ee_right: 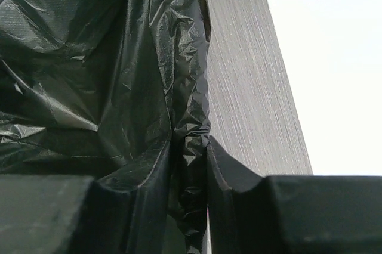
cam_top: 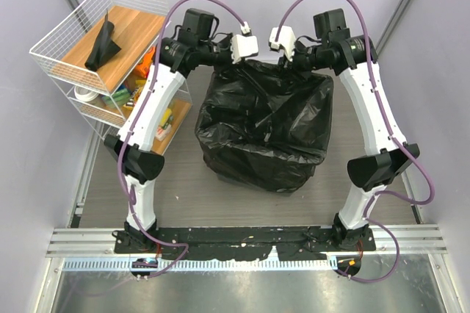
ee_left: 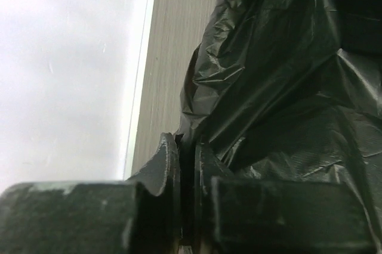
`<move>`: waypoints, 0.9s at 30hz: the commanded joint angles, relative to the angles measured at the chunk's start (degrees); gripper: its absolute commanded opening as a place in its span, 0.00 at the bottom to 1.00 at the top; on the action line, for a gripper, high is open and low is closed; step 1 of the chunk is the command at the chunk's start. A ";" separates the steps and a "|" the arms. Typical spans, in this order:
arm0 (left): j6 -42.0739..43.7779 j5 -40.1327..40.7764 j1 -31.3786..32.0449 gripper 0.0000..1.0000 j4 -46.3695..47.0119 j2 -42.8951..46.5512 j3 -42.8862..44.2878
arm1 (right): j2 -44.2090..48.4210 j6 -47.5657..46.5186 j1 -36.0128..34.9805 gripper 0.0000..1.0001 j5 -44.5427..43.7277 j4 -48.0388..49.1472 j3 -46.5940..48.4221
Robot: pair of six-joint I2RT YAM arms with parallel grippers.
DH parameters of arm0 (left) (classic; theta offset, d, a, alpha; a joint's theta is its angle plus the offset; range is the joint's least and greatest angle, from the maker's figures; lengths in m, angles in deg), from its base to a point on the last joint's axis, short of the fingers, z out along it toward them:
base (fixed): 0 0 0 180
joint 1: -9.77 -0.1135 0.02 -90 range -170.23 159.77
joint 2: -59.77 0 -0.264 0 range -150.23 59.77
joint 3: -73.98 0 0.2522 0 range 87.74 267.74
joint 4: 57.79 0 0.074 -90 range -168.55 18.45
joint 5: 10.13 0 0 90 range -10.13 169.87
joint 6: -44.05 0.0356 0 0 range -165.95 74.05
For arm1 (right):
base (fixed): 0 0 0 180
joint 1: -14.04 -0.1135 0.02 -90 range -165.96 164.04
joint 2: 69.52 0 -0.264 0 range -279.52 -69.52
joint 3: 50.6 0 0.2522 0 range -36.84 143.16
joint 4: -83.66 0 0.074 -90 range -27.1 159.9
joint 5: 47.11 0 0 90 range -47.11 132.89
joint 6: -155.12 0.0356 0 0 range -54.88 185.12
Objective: Put the trash bags into the trash bin
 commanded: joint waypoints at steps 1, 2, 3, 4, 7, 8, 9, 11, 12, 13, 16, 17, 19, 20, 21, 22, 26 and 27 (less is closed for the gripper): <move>-0.90 1.91 -0.21 0.00 -2.08 0.34 -1.26 | 4.42 7.75 -0.80 0.39 -4.82 3.99 -0.83; -0.99 2.52 -0.12 0.00 -2.08 0.52 -1.35 | 4.69 8.64 -0.72 0.43 -5.36 5.30 -0.83; -1.34 3.14 -0.03 0.00 -1.99 0.52 -1.53 | 5.30 9.87 -0.72 0.45 -6.32 5.84 -0.74; -1.43 3.67 0.05 0.00 -2.08 0.52 -1.44 | 5.92 10.84 -0.72 0.51 -6.85 7.41 -0.65; -2.48 4.99 0.06 0.00 -1.82 0.78 -1.79 | 7.94 12.86 -0.72 0.59 -8.17 9.62 -0.48; -2.40 5.08 -0.03 0.00 -1.73 0.96 -2.05 | 8.29 13.04 -0.72 0.60 -8.35 9.89 -0.22; -2.74 4.99 0.14 0.00 -1.55 1.22 -2.58 | 8.90 13.13 -0.80 0.61 -8.26 9.89 -0.13; -2.83 4.73 0.14 0.00 -1.29 1.66 -3.37 | 9.88 13.39 -0.80 0.63 -8.00 9.63 0.14; -2.92 4.82 0.14 0.00 -1.29 1.75 -3.55 | 10.57 13.66 -0.80 0.63 -7.74 9.45 0.14; -3.10 4.73 0.14 0.00 -1.72 1.66 -3.46 | 10.84 13.66 -0.80 0.63 -6.87 8.67 0.22; -3.10 4.73 0.32 0.00 -2.60 1.57 -3.55 | 12.77 13.48 -1.07 0.64 -3.09 6.38 -0.47; -3.10 4.64 0.32 0.00 -2.87 1.57 -3.55 | 13.30 13.40 -1.50 0.64 -2.64 5.42 -0.83; -3.27 4.29 0.49 0.00 -3.22 1.83 -3.99 | 15.14 13.48 -2.56 0.63 -1.32 5.32 -3.72; -3.45 4.29 0.58 0.00 -3.05 2.10 -4.60 | 16.37 13.83 -3.78 0.63 -0.80 5.75 -6.25; -3.54 4.38 0.67 0.00 -2.79 2.54 -5.21 | 16.82 14.01 -4.49 0.62 -0.71 6.71 -8.02; -3.62 4.20 0.67 0.00 -2.44 2.89 -5.74 | 17.43 14.01 -5.89 0.61 -0.70 6.98 -10.47; -4.15 4.20 0.76 0.00 -1.38 4.12 -7.50 | 17.00 14.18 -10.46 0.60 -0.70 7.78 -15.41; -4.24 4.03 0.76 0.00 -1.46 4.21 -7.68 | 16.82 14.27 -11.08 0.60 -0.88 8.30 -16.46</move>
